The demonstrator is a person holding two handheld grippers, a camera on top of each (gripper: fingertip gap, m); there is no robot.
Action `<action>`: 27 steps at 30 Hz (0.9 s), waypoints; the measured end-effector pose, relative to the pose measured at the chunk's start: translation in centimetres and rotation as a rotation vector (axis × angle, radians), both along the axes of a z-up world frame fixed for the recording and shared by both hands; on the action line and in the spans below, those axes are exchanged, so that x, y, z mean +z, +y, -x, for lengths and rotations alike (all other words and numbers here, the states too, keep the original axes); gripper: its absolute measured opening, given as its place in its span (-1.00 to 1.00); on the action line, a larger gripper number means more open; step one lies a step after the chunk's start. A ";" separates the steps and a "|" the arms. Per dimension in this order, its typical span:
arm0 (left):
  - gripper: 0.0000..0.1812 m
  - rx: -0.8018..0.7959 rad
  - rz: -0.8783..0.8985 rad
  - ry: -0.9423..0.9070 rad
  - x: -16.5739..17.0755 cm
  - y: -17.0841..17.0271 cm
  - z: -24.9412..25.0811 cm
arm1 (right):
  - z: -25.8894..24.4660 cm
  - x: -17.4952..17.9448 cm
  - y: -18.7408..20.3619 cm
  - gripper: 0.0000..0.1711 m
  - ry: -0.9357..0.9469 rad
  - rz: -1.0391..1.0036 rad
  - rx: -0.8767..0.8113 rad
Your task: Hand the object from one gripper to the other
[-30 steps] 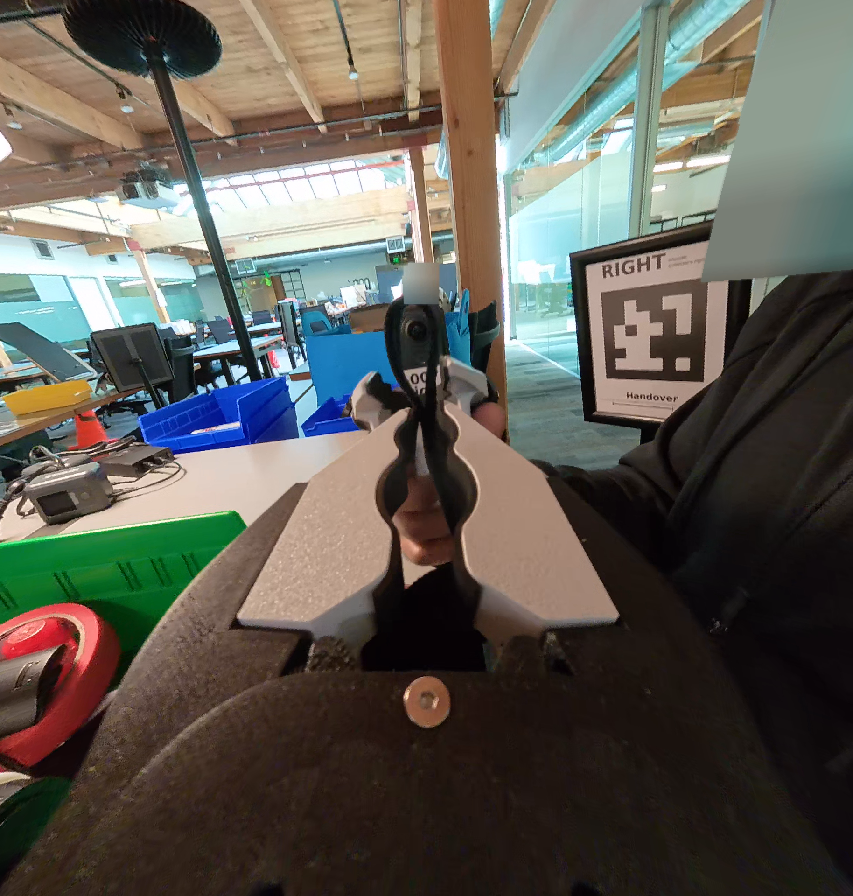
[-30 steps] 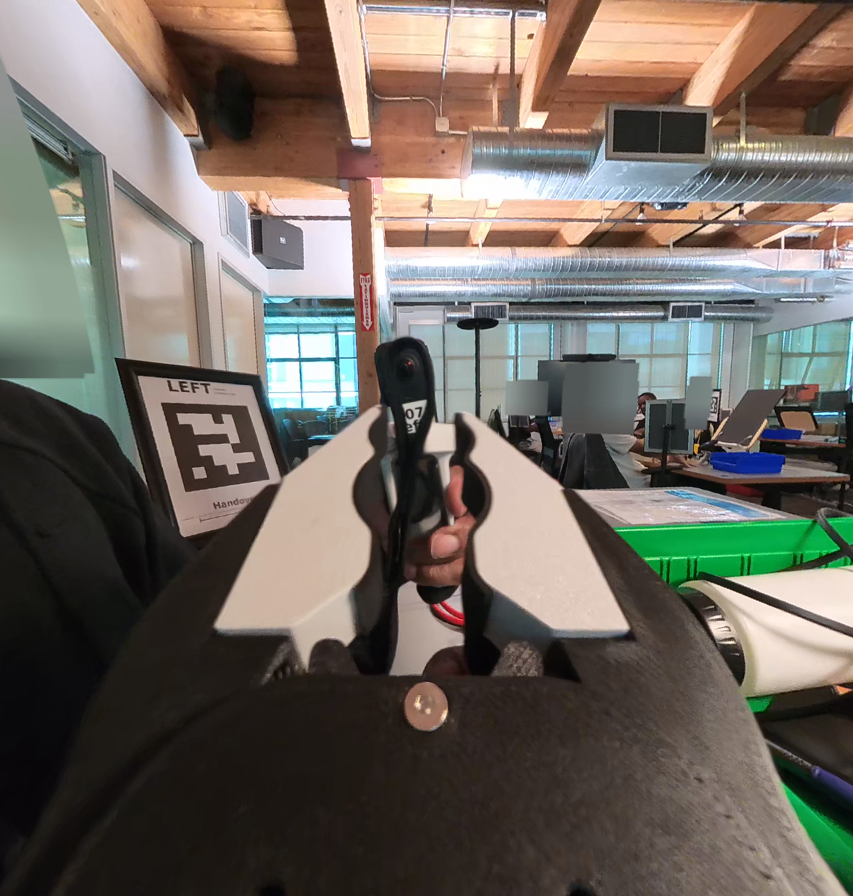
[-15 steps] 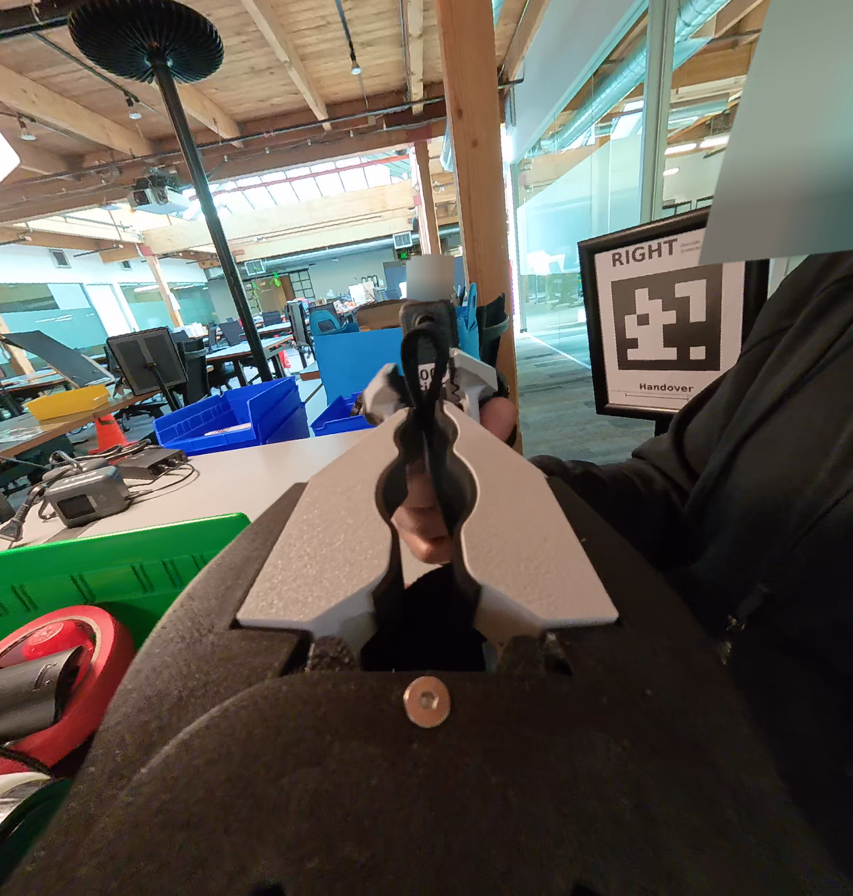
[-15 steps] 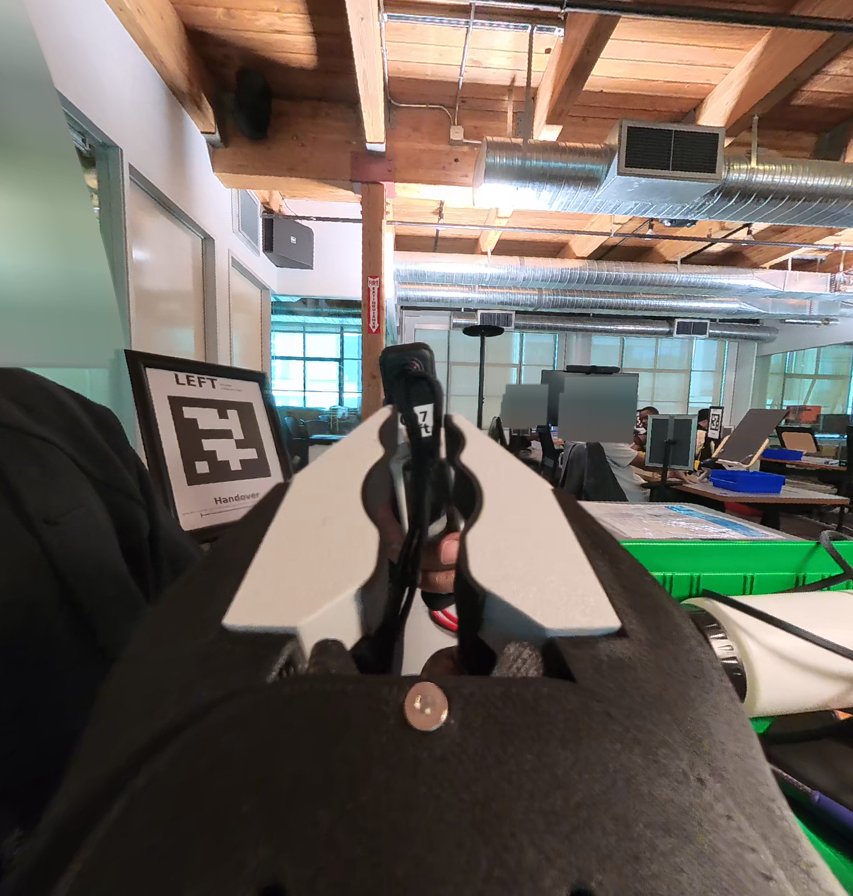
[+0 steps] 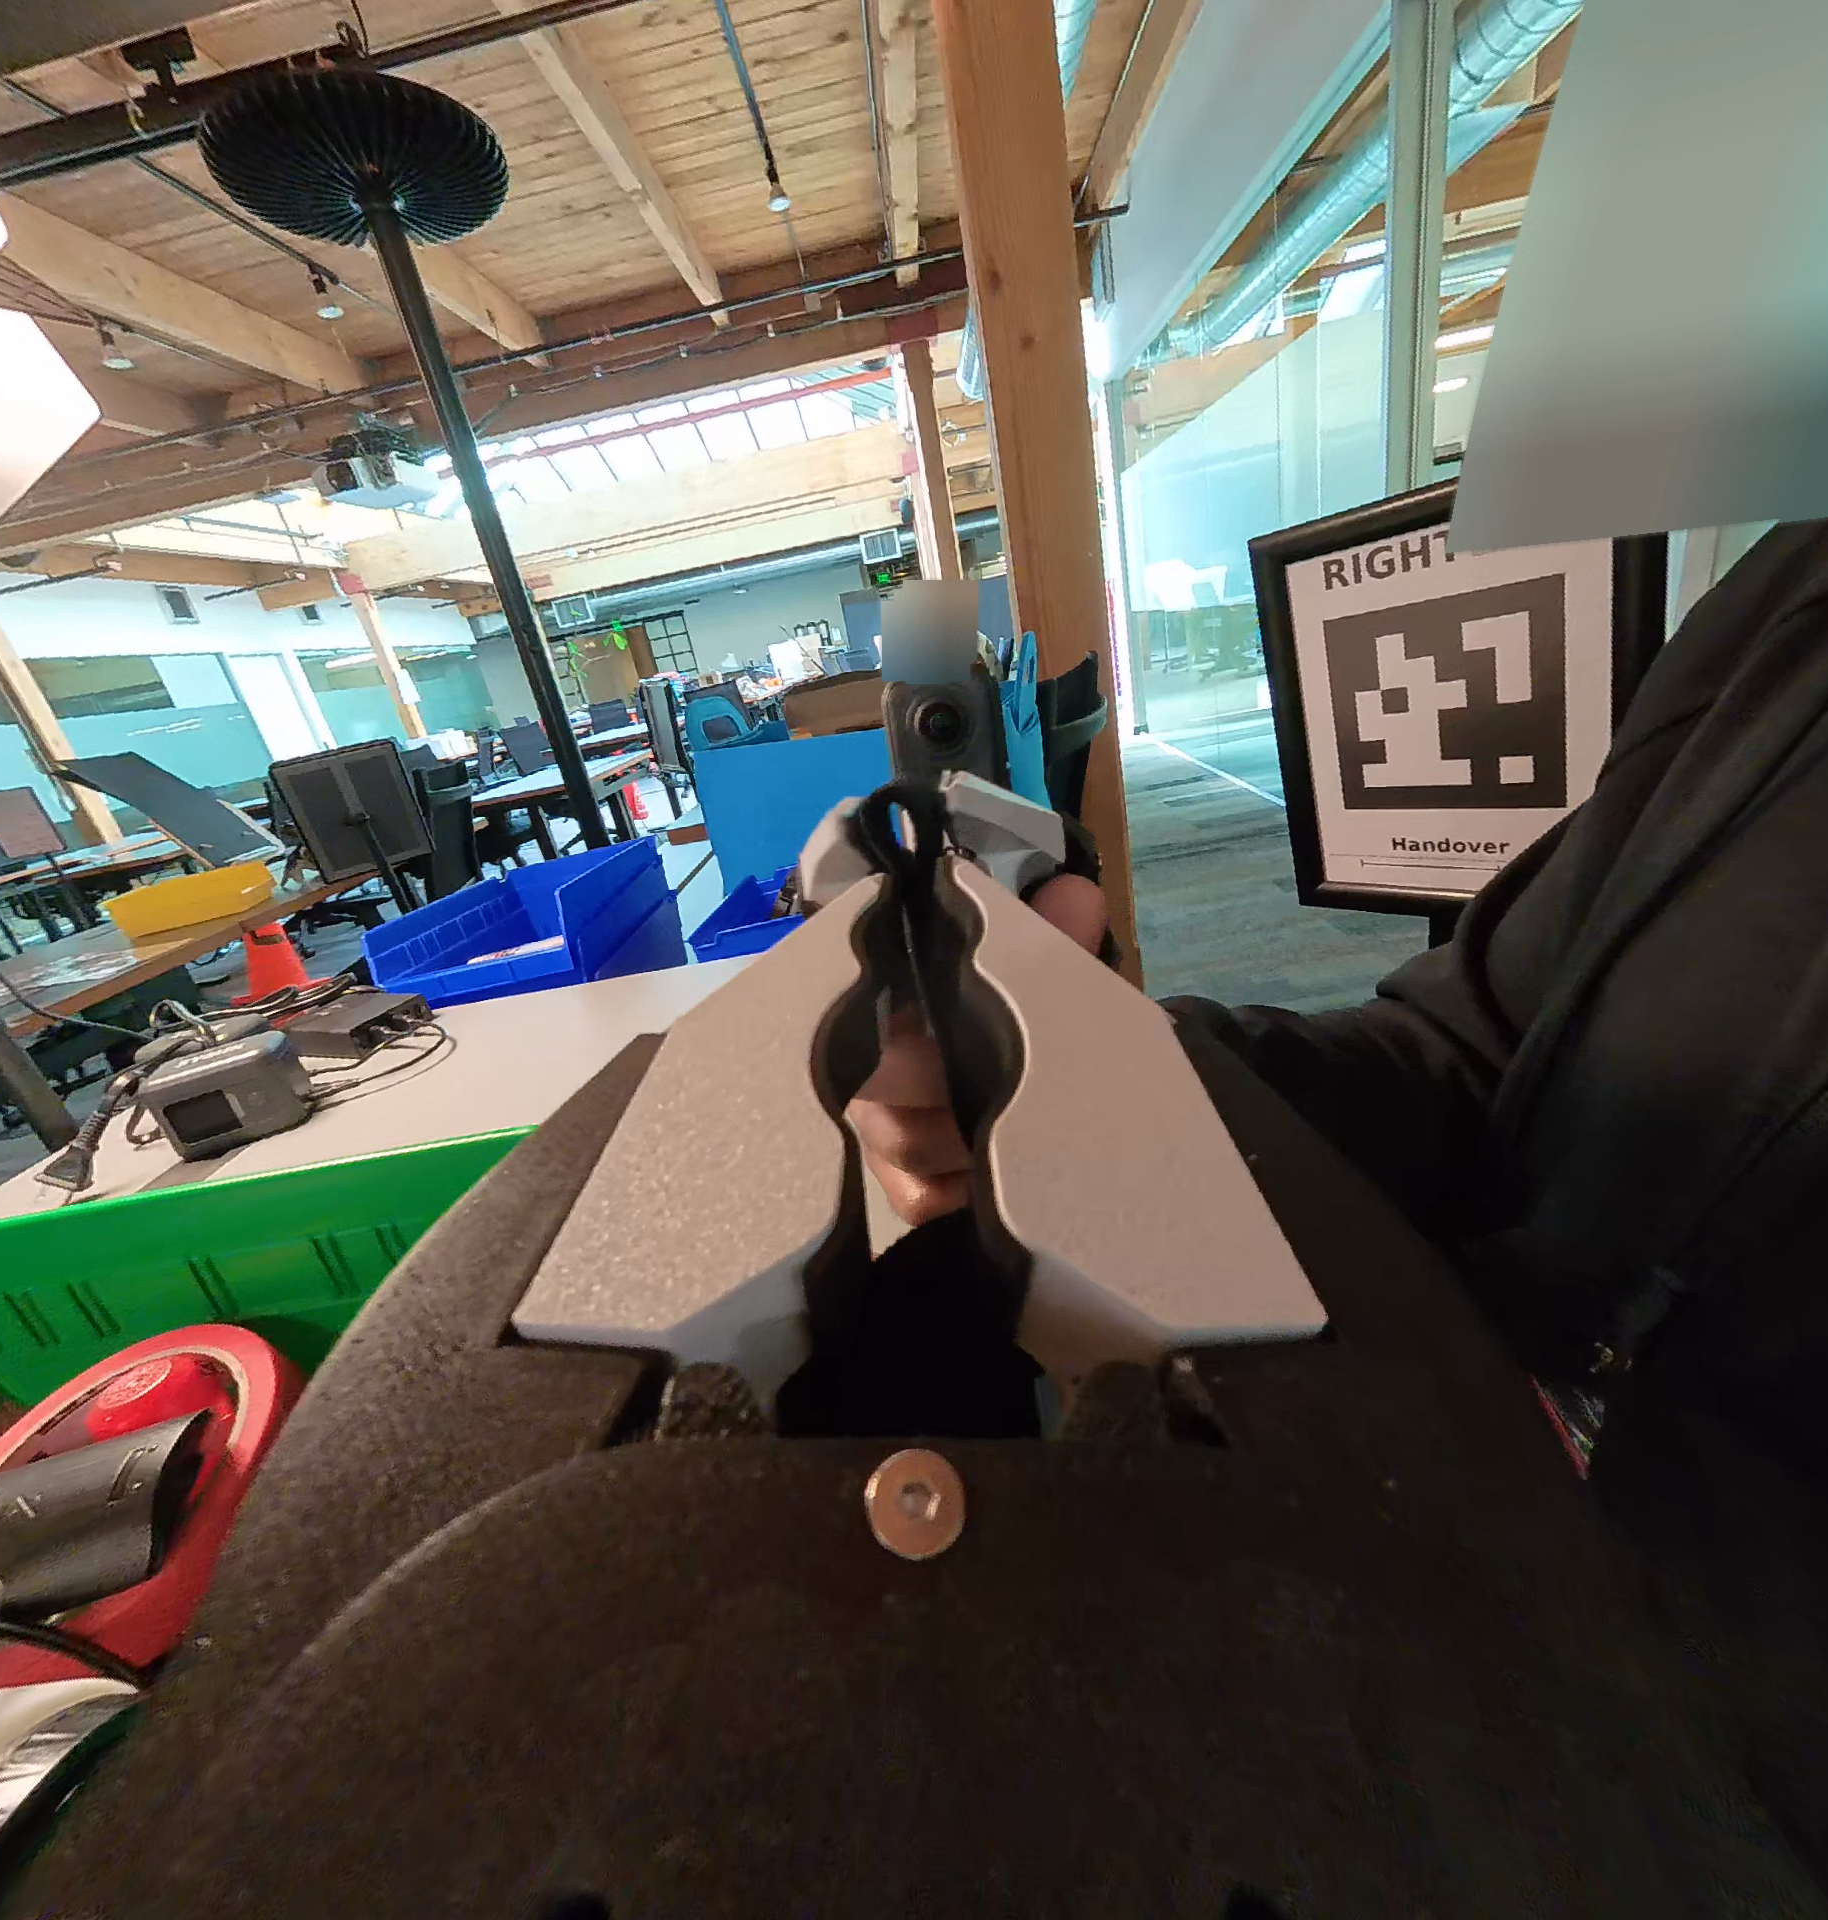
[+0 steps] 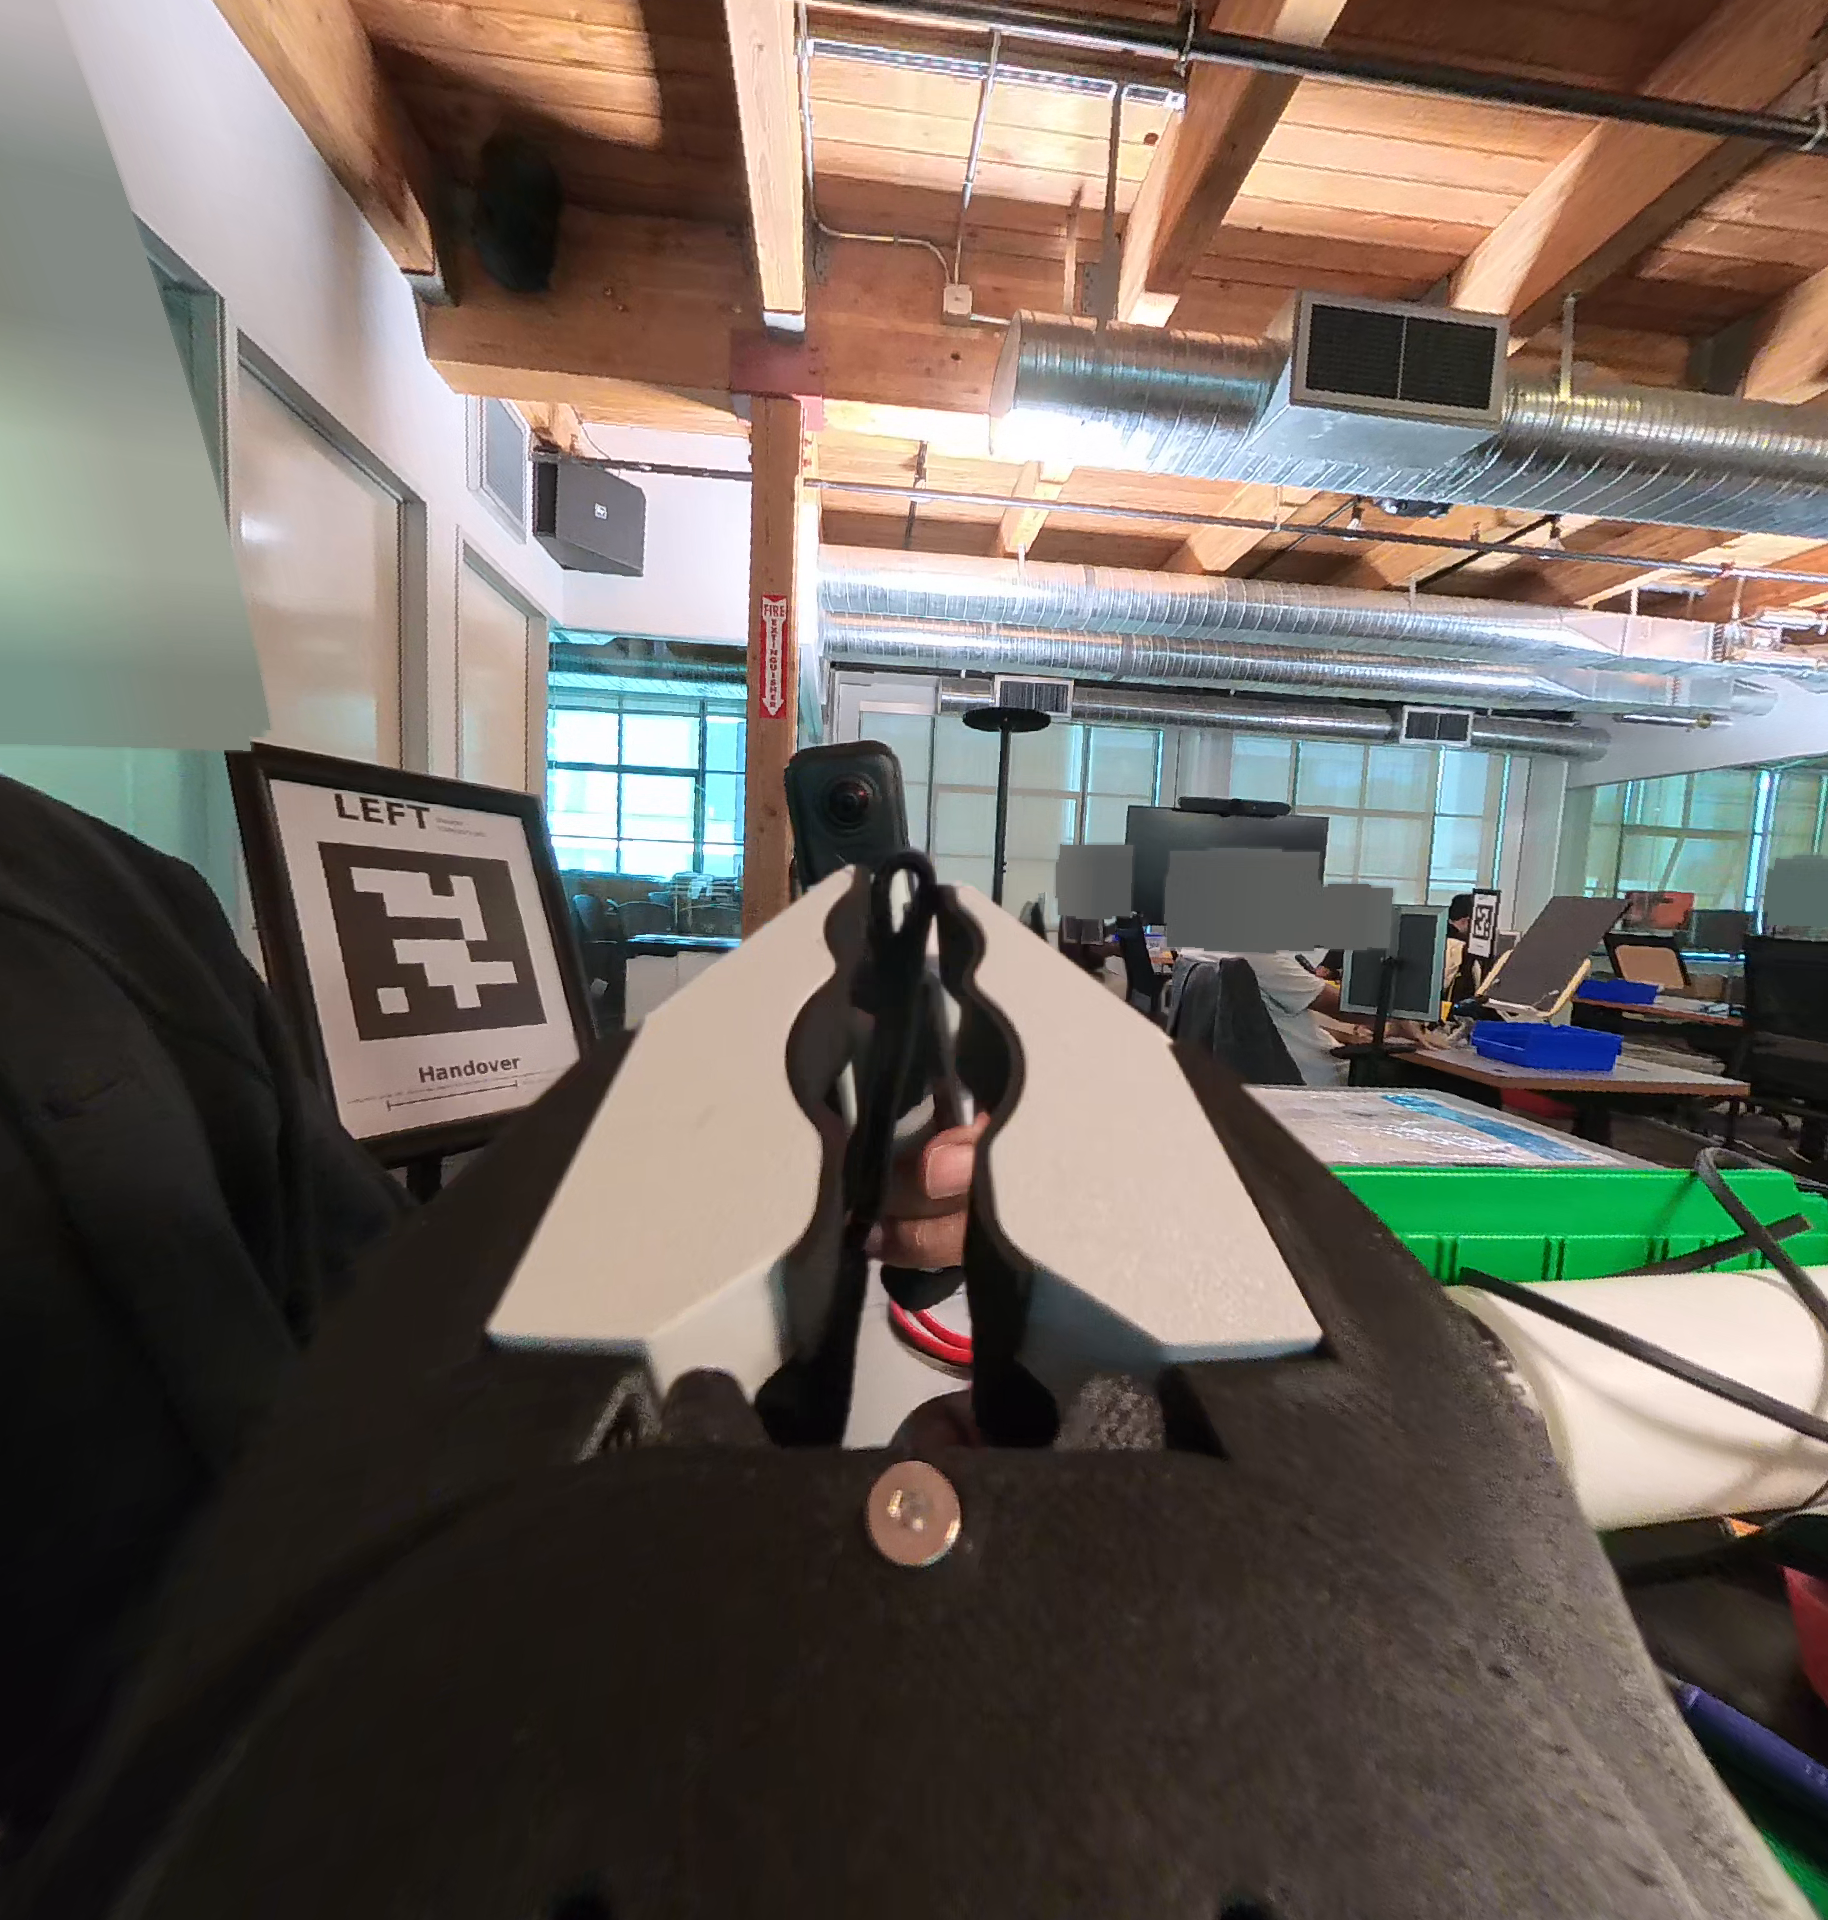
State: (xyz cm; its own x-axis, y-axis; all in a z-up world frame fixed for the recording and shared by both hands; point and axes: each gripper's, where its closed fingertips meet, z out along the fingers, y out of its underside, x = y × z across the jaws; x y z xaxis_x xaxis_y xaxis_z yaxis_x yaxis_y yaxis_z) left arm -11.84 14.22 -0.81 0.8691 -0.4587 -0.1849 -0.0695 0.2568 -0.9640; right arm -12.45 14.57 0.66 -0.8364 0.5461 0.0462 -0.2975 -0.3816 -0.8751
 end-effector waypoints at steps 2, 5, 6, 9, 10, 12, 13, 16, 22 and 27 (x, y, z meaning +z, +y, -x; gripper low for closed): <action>-0.90 0.007 0.002 -0.004 0.0 0.1 0.1 | 0.0 0.0 0.0 -0.86 0.011 -0.014 -0.015; -0.79 0.013 0.007 -0.025 0.1 0.2 0.3 | 0.0 -0.2 -0.2 -0.89 0.013 -0.036 -0.021; -0.74 0.012 0.003 -0.034 0.2 0.2 0.4 | 0.0 -0.3 -0.4 -0.89 0.012 -0.043 -0.017; -0.69 0.014 -0.012 -0.044 0.5 0.1 0.5 | 0.0 -0.6 -0.8 -0.89 0.016 -0.071 -0.022; -0.78 0.003 -0.015 -0.033 0.5 -0.1 0.3 | 0.1 -0.6 -0.8 -0.89 0.015 -0.072 -0.028; -0.88 -0.002 -0.026 -0.015 0.5 -0.2 0.0 | 0.0 -0.5 -0.7 -0.88 0.016 -0.062 -0.017; -0.89 -0.003 -0.031 -0.011 0.6 -0.2 -0.1 | 0.0 -0.4 -0.7 -0.87 0.013 -0.052 -0.012; -0.90 -0.004 -0.045 -0.023 0.8 -0.1 -0.1 | -0.1 -0.3 -0.6 -0.70 -0.011 -0.022 0.025; -0.89 -0.008 -0.069 -0.026 1.2 -0.4 -0.1 | 0.3 -1.2 -1.4 -0.92 -0.023 -0.096 0.000; -0.73 -0.001 -0.026 -0.064 0.8 0.0 0.3 | 0.6 -0.9 -0.7 -0.92 -0.023 -0.068 -0.026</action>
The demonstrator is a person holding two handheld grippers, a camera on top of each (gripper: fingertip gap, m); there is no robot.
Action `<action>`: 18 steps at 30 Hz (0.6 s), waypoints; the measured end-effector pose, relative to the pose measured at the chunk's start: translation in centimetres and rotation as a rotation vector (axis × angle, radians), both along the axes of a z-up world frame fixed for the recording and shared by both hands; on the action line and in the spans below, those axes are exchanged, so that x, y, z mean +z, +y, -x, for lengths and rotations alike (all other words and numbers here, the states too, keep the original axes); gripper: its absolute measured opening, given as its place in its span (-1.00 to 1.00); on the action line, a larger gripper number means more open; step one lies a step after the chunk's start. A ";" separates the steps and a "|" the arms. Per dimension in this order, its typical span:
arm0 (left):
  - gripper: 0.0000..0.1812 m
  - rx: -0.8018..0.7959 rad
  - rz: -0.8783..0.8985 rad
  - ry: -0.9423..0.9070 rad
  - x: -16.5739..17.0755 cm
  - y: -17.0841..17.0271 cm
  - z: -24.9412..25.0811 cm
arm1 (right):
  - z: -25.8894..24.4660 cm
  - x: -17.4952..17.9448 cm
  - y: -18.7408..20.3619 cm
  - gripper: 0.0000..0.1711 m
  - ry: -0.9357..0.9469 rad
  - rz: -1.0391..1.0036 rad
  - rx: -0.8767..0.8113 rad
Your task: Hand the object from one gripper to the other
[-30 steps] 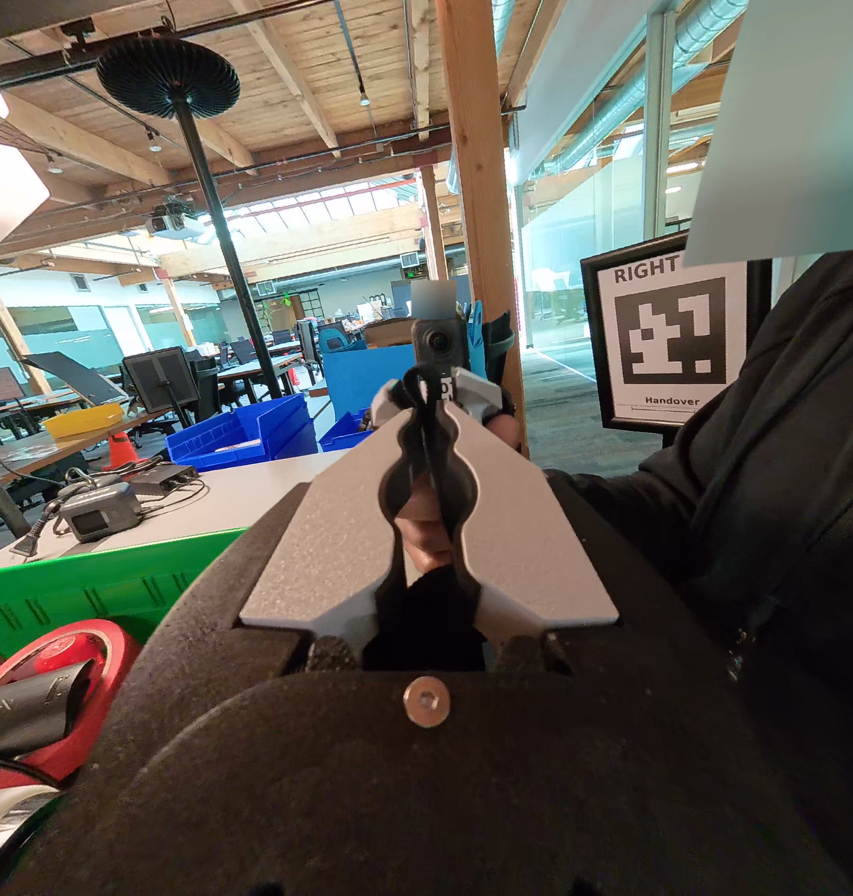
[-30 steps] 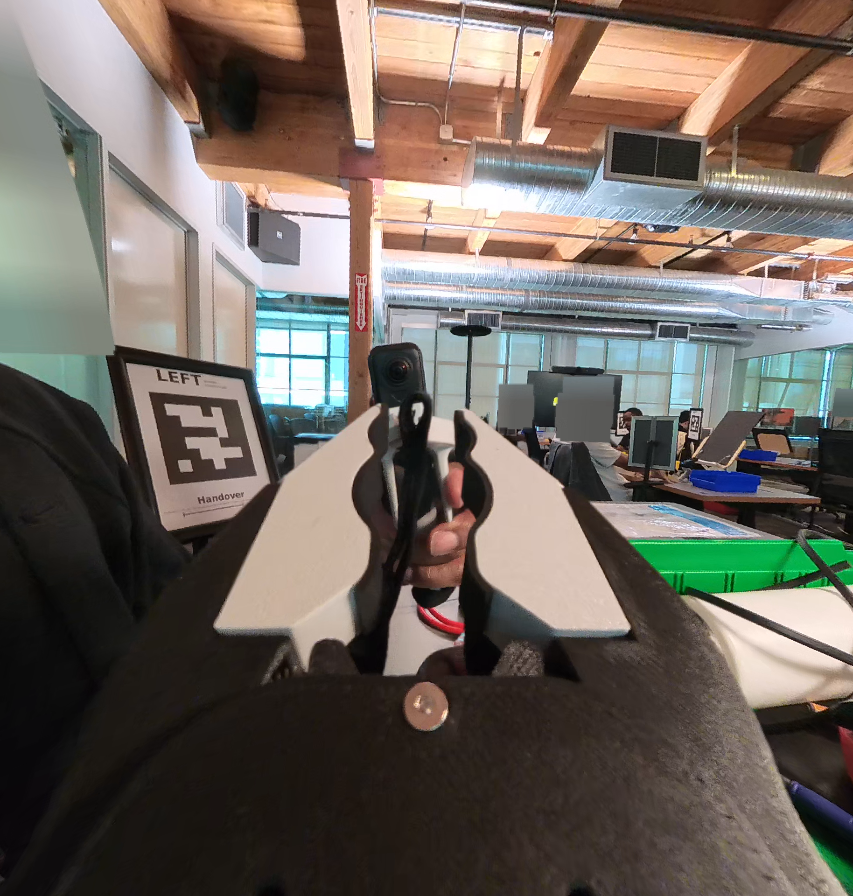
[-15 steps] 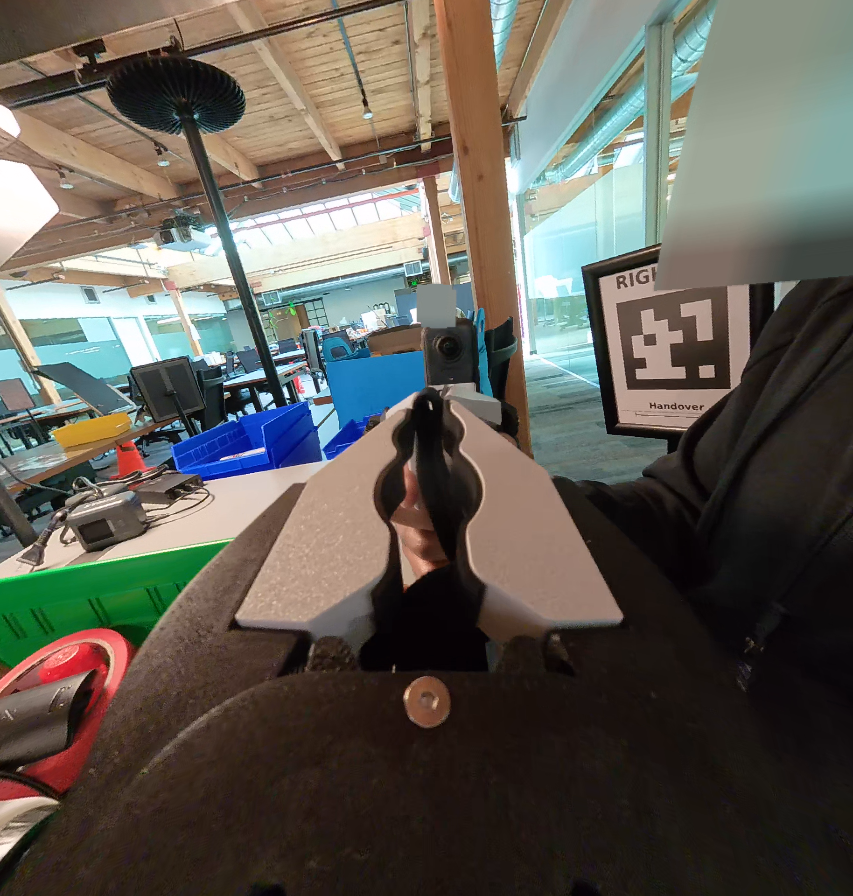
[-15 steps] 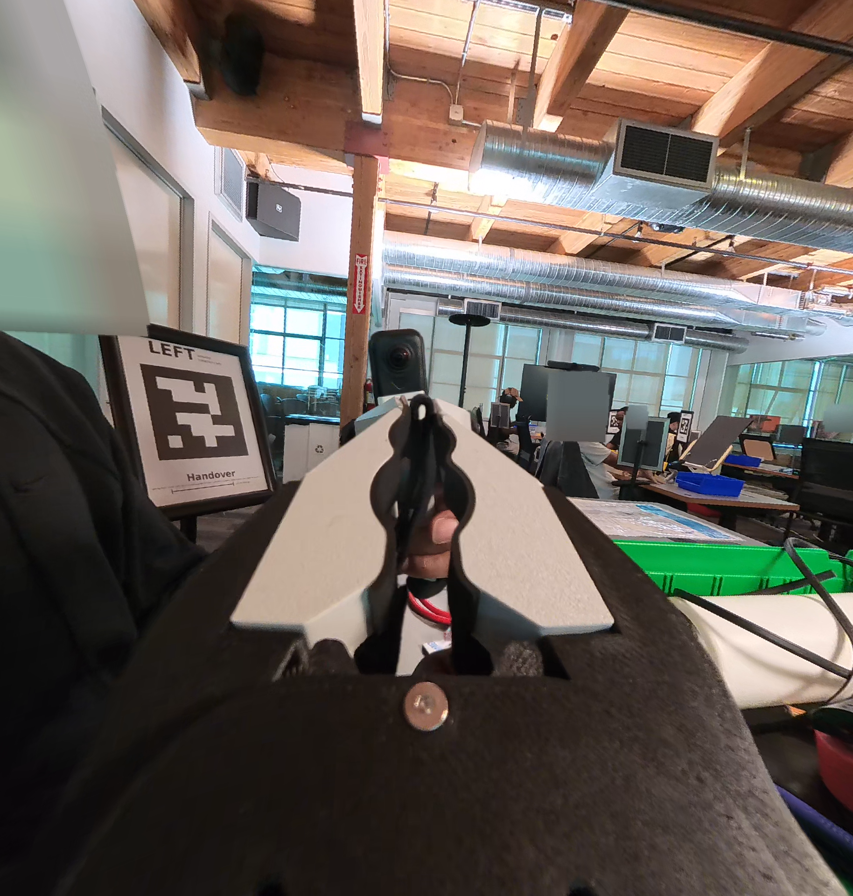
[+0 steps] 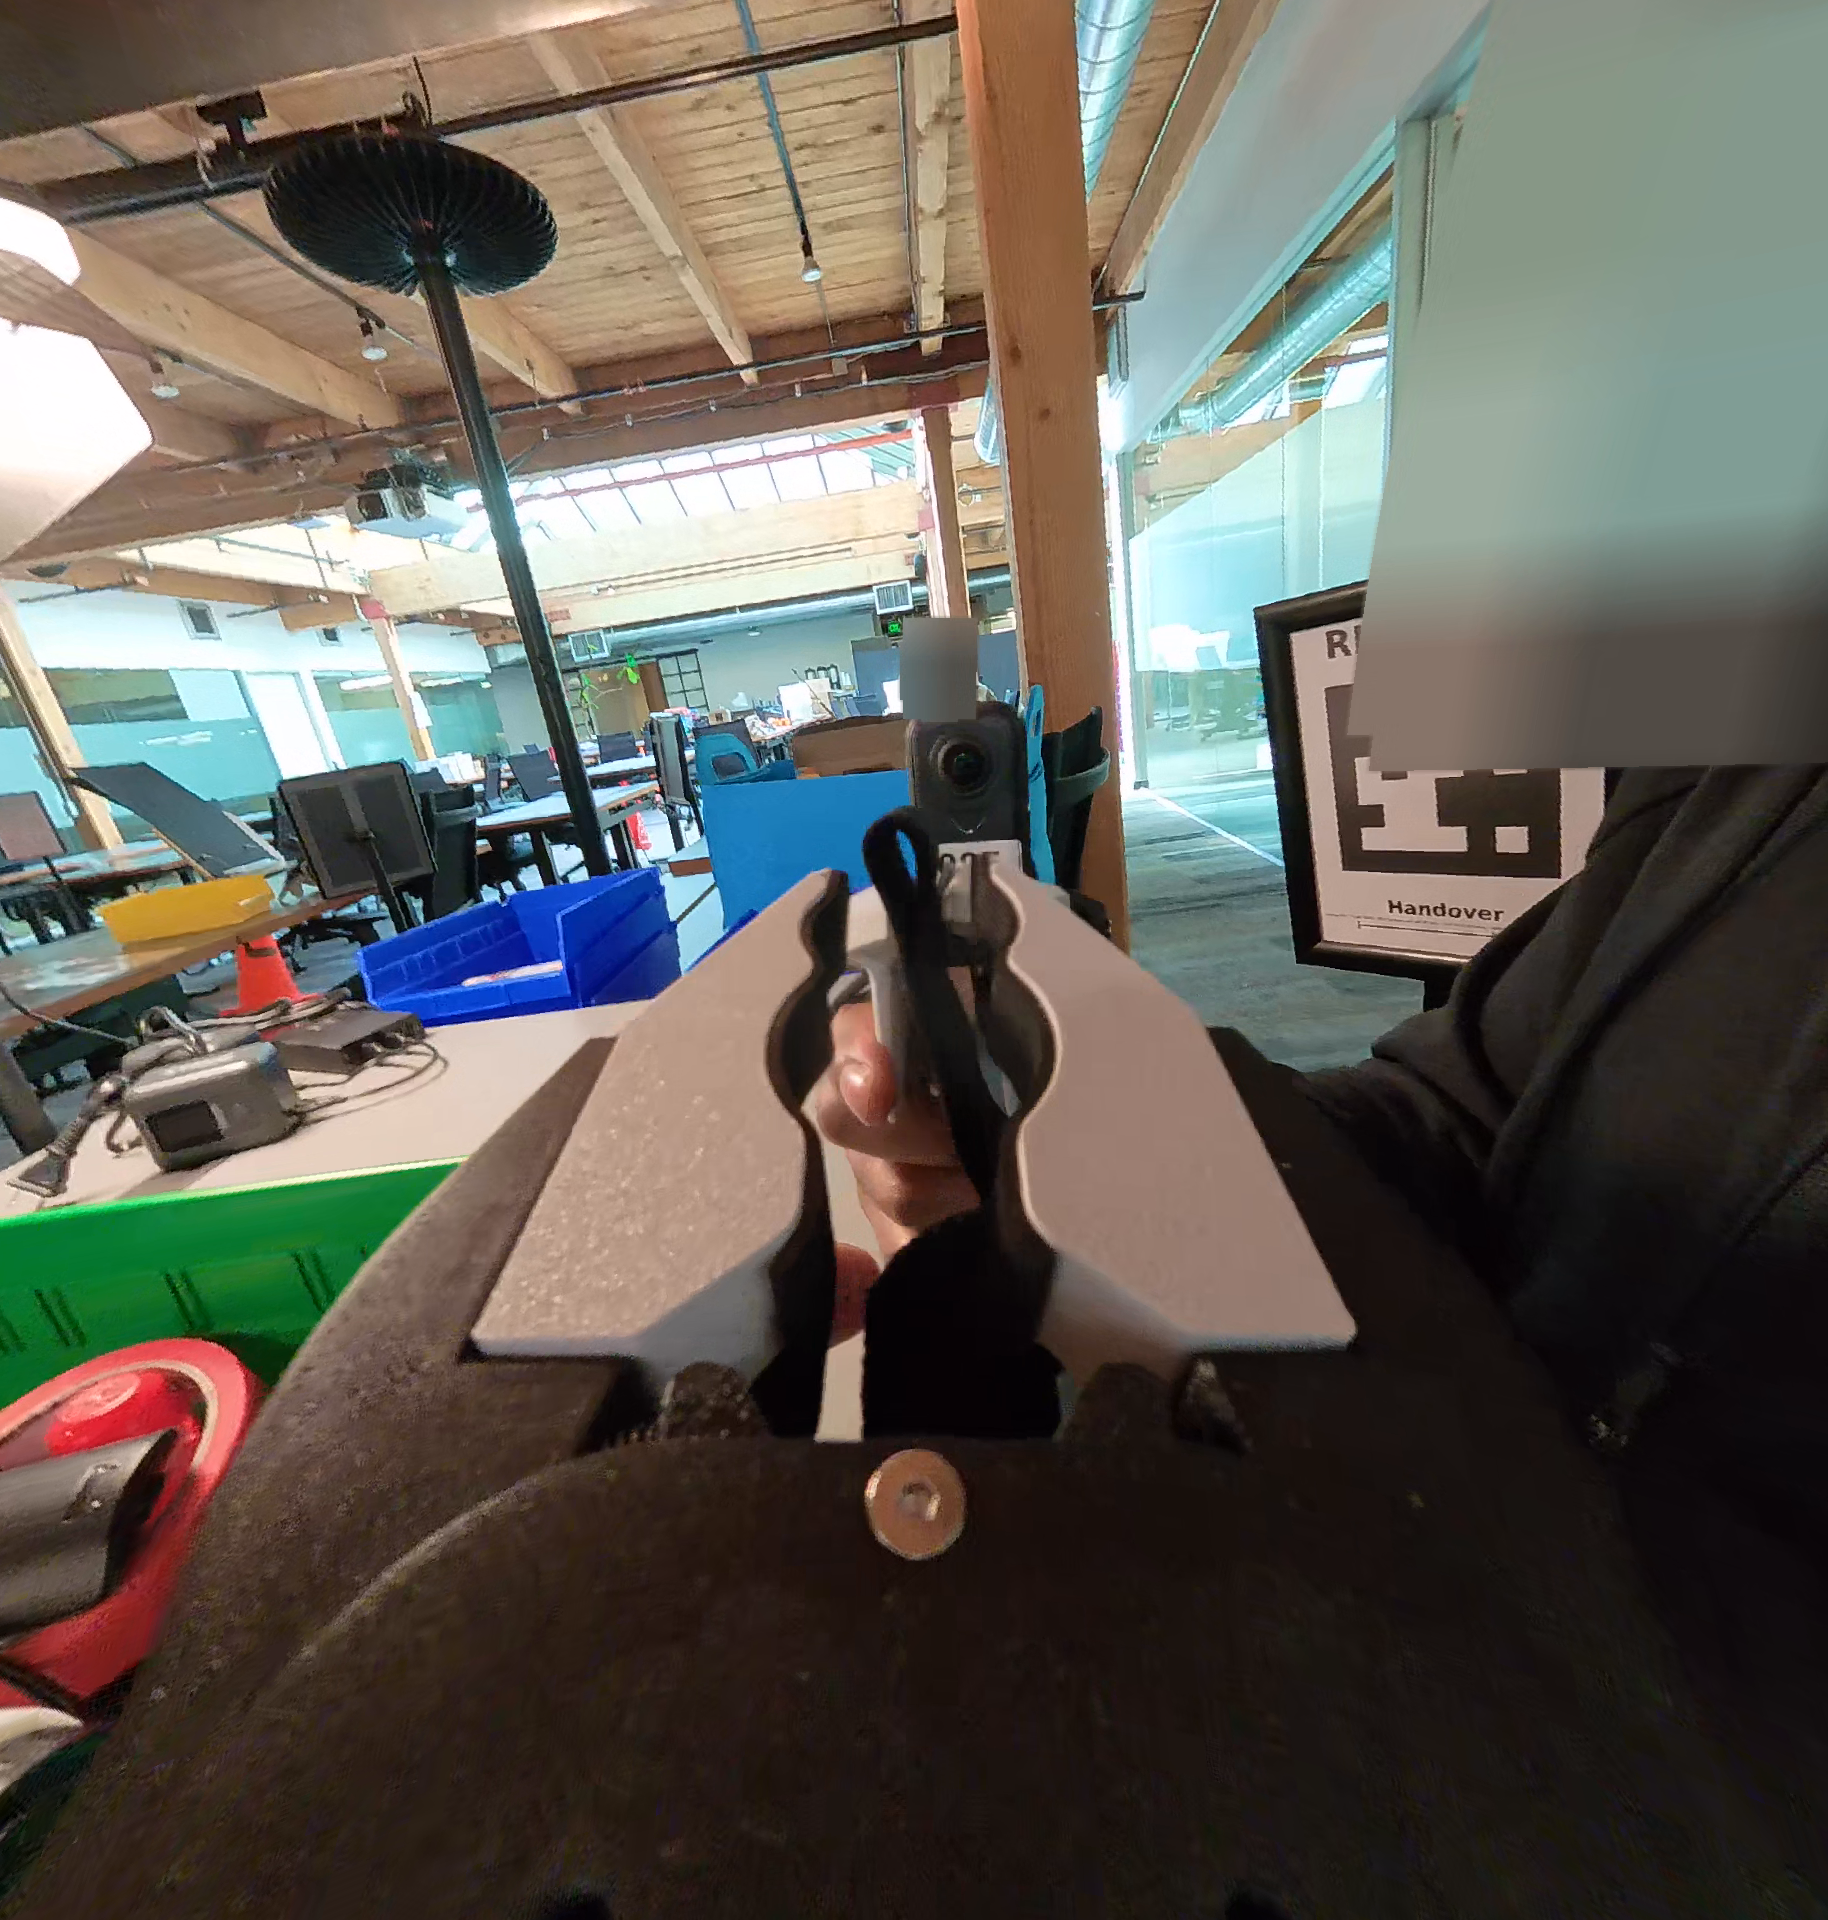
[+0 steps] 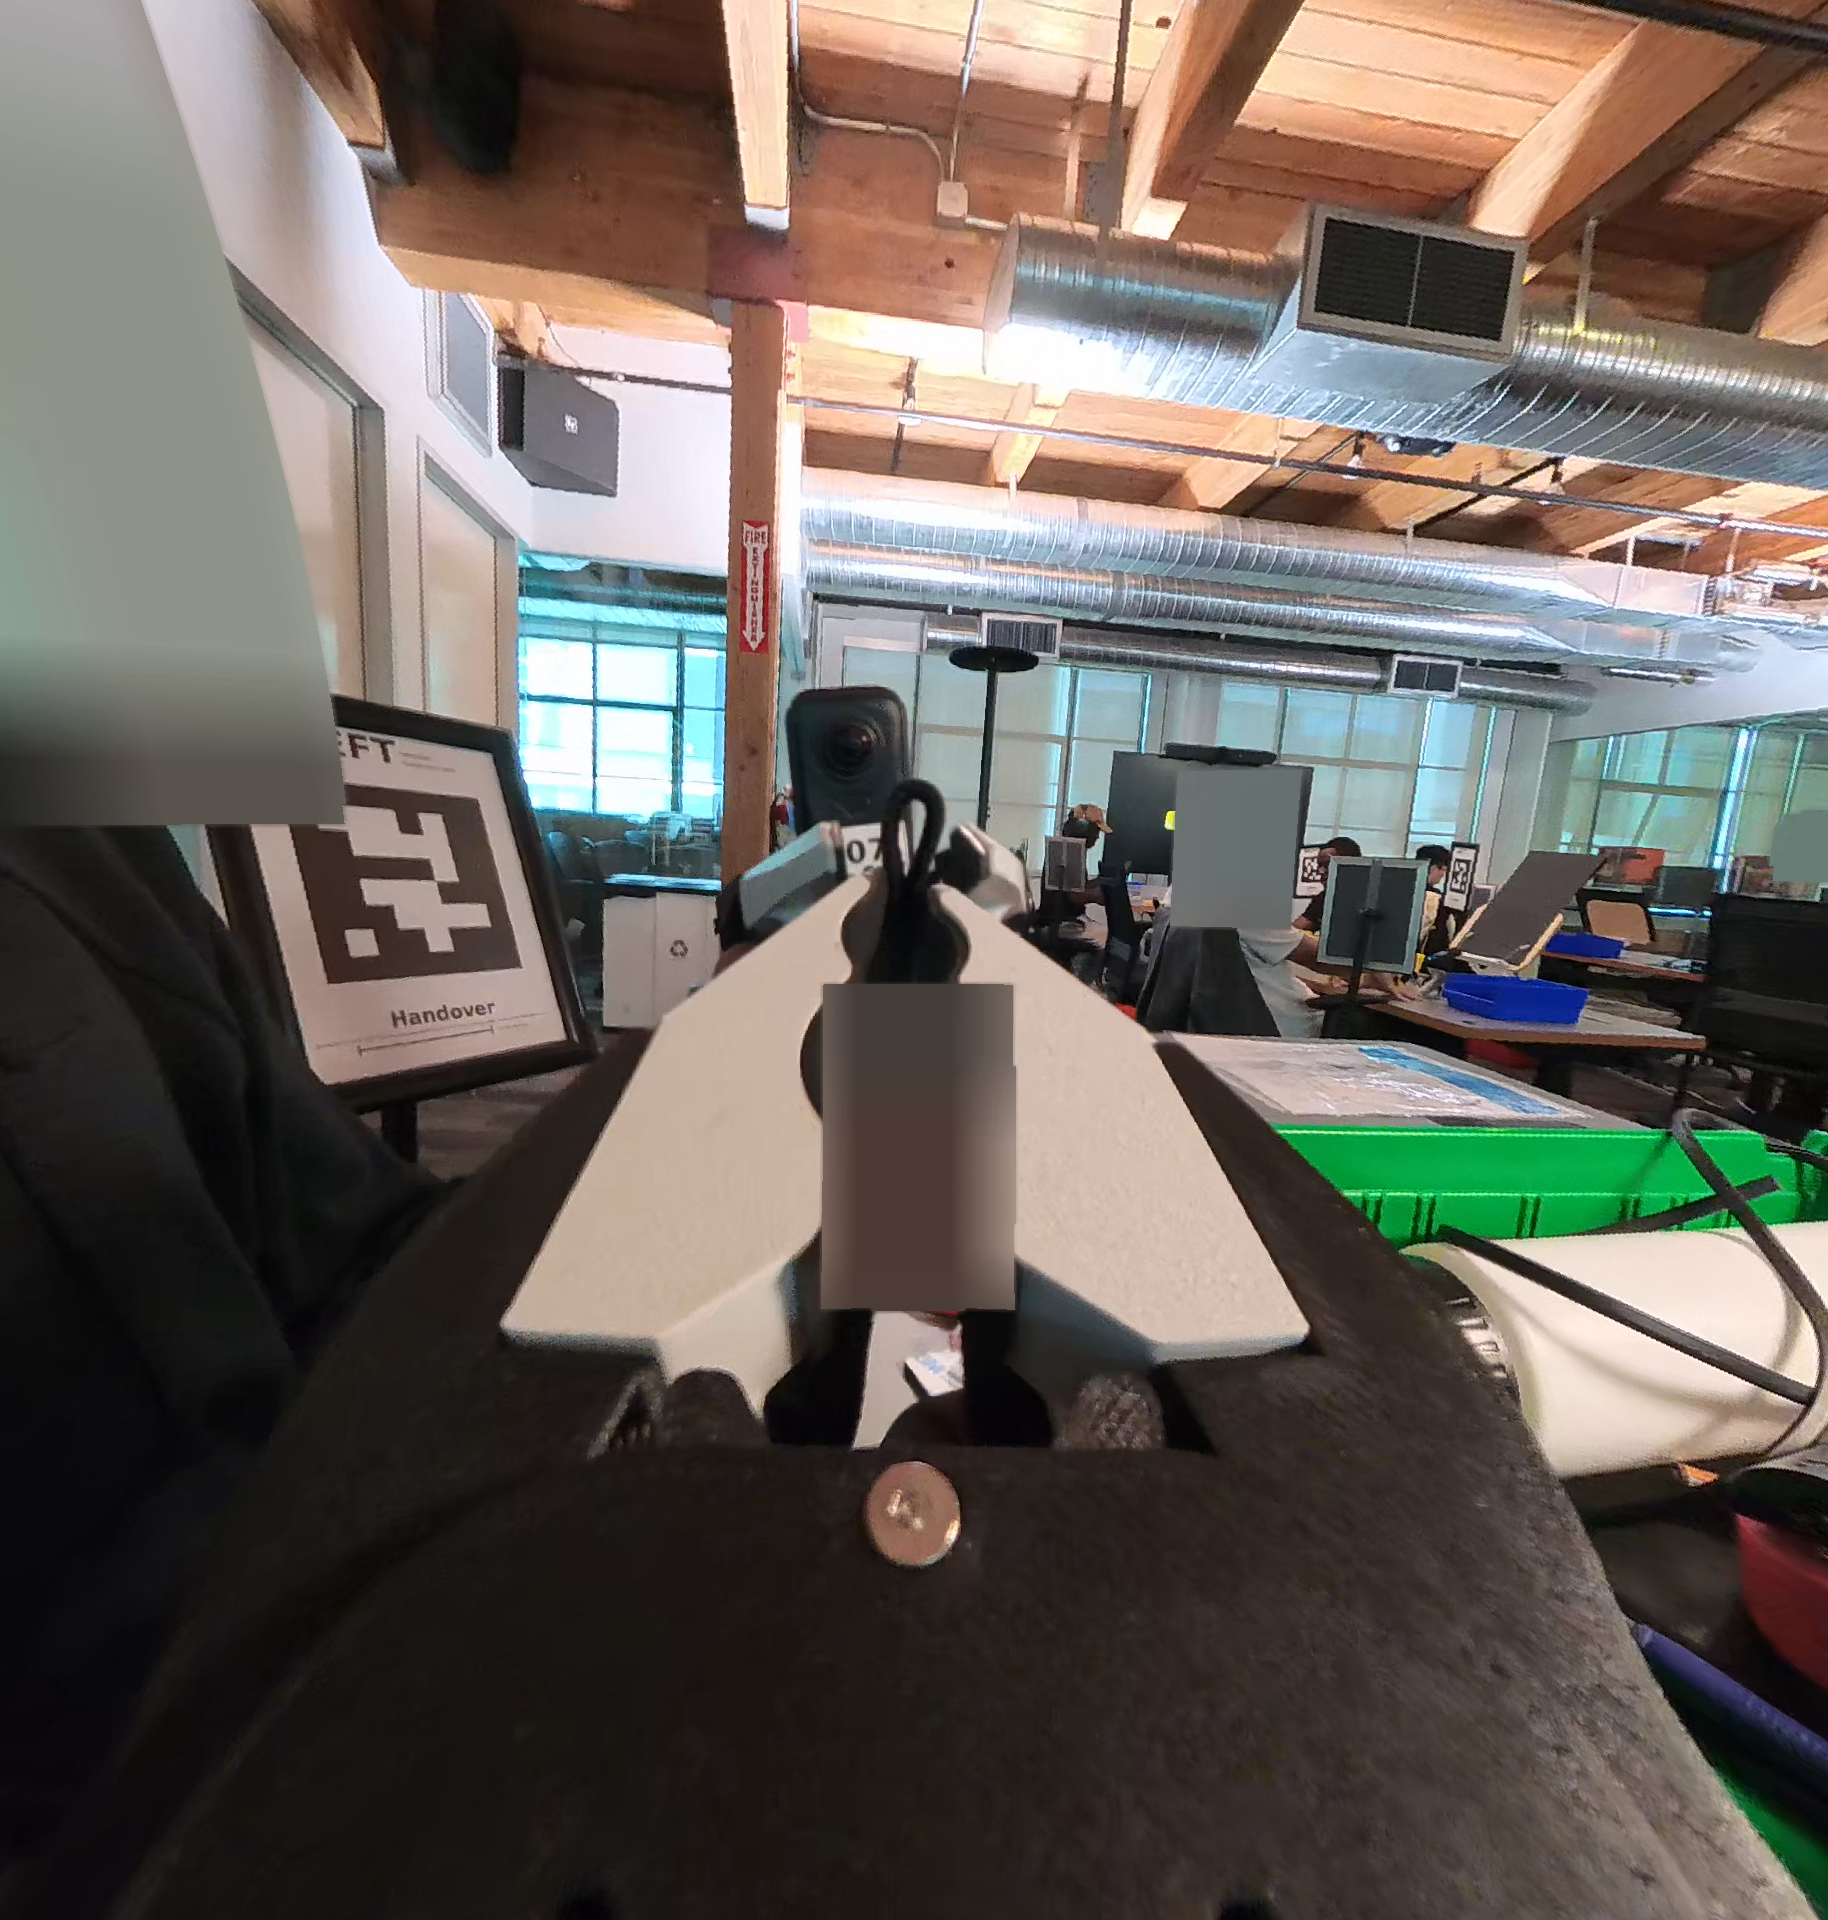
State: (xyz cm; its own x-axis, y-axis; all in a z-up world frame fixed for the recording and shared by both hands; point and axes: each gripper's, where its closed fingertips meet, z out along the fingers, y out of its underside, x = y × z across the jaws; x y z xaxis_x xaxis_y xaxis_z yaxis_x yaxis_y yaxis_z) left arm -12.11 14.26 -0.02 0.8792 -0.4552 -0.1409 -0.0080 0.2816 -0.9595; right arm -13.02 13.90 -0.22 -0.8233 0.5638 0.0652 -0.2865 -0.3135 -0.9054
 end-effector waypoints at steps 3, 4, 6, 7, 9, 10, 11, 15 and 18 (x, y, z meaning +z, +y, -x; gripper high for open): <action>-0.66 0.004 0.049 -0.013 -0.6 0.4 0.3 | -0.2 0.6 0.7 -0.92 0.007 0.055 0.010; -0.66 -0.003 0.066 -0.013 -0.9 0.4 0.2 | -0.3 0.8 0.9 -0.92 0.009 0.072 0.014; -0.68 -0.012 0.112 0.000 -1.7 0.7 0.0 | -0.5 1.1 1.1 -0.92 0.014 0.095 0.027; -0.71 -0.008 0.136 0.016 -2.2 1.0 -0.1 | -0.6 1.2 1.2 -0.92 0.016 0.101 0.032; -0.85 -0.001 0.158 0.059 -2.8 1.2 -0.4 | -0.6 1.2 1.2 -0.91 0.016 0.105 0.034; -0.91 0.004 0.149 0.072 -2.8 1.3 -0.5 | -0.6 1.2 1.2 -0.90 0.016 0.107 0.033; -0.92 0.007 0.143 0.078 -2.8 1.3 -0.5 | -0.6 1.2 1.2 -0.86 0.015 0.110 0.034; -0.92 0.035 0.126 0.060 -2.3 1.4 0.2 | 0.1 0.7 1.2 -0.65 -0.035 0.102 0.033; -0.92 0.027 0.093 0.047 -1.7 1.0 0.2 | 0.5 0.1 0.6 -0.75 -0.050 0.053 0.014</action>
State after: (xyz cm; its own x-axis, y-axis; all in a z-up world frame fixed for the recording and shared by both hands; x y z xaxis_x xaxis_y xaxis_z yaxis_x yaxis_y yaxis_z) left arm -12.30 15.23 -1.73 0.8847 -0.4446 -0.1401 -0.0595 0.1904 -0.9799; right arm -13.48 14.54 -0.10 -0.8326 0.5538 -0.0061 -0.2363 -0.3653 -0.9004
